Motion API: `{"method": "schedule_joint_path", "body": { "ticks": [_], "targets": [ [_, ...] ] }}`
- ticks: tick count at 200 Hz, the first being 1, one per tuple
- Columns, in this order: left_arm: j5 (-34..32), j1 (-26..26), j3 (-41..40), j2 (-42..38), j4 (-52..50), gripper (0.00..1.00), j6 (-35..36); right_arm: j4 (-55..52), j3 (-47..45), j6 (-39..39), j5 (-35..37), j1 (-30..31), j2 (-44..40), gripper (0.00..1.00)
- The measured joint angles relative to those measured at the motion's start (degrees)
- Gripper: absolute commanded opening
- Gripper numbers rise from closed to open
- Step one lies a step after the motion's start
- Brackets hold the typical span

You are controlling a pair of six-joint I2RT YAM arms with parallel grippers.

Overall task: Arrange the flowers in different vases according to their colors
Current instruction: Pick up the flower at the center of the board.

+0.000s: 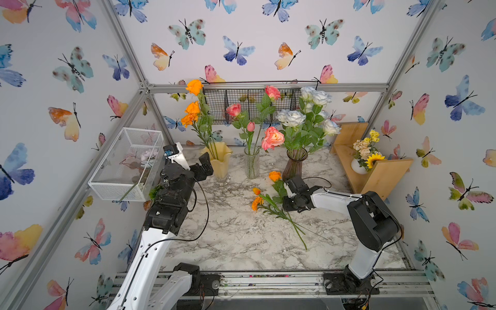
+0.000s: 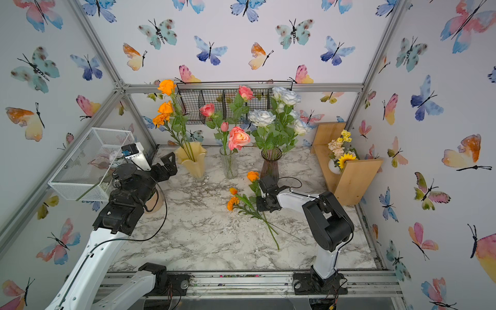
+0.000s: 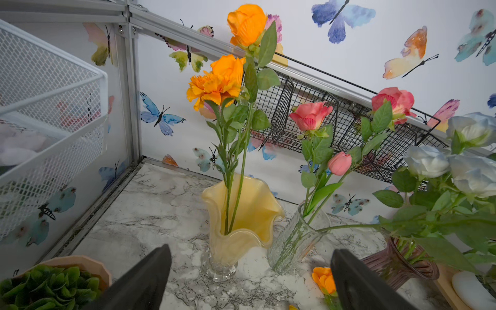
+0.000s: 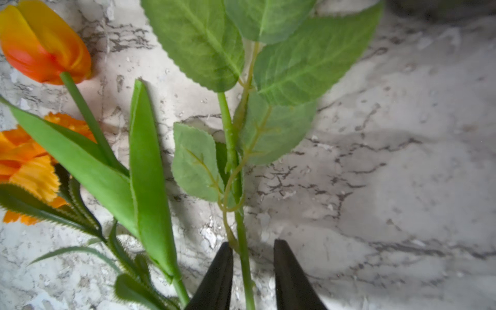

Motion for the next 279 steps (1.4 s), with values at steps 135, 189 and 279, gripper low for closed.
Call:
{"method": "schedule_joint_path", "body": {
  "ticks": [135,189,279],
  "targets": [
    [16.92,0.00,-15.28,-10.67,-2.45,0.99,-12.04,1.31,0.61,-18.08,8.66,11.19,-1.86,0.02],
    [23.15,0.00,-23.91,-11.74,0.70,0.99,-18.64,6.69,0.37,-25.29,11.93,14.53,-6.38,0.02],
    [27.47,-4.81,-25.99,-5.20,14.84,0.99,-23.98,17.22,5.64,-33.81,13.18,15.15,-9.62,0.02]
  ]
}}
